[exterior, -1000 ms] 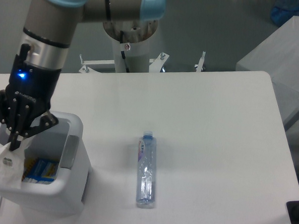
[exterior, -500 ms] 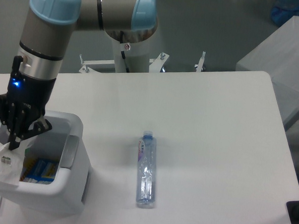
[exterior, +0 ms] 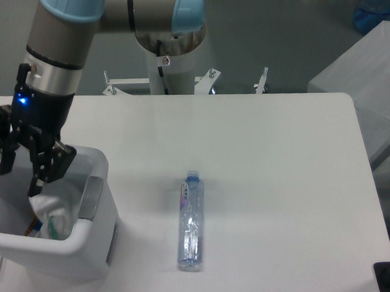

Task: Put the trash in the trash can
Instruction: 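Open the gripper to drop the wrapper into the bin, then move the open gripper over the clear water bottle and lower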

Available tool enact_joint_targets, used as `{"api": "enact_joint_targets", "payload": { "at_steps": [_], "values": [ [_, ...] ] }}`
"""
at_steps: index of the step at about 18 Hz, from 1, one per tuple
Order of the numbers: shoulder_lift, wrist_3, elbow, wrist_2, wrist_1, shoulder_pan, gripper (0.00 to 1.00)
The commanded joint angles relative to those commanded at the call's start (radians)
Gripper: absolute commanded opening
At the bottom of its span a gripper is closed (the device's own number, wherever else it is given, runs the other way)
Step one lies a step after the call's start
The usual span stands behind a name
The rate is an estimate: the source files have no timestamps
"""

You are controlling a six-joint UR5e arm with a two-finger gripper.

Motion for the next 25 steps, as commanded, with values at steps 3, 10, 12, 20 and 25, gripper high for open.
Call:
{"api": "enact_joint_targets", "payload": {
  "at_steps": [3,10,12,20,25],
  "values": [
    [0.000,-0.181,0.055,-0.003,0.000,0.094,0.97],
    [-0.075,-0.293,0.029,0.006,-0.009,0.249,0.97],
    [-0.104,-0.290,0.003,0.018,-0.014,0.258,0.97],
    [-0.237,-0.274,-0.073,0.179,-0.012,0.276,0.97],
    [-0.348,-0.232,-0.080,0.279,-0.006,0.264,0.97]
  ]
}}
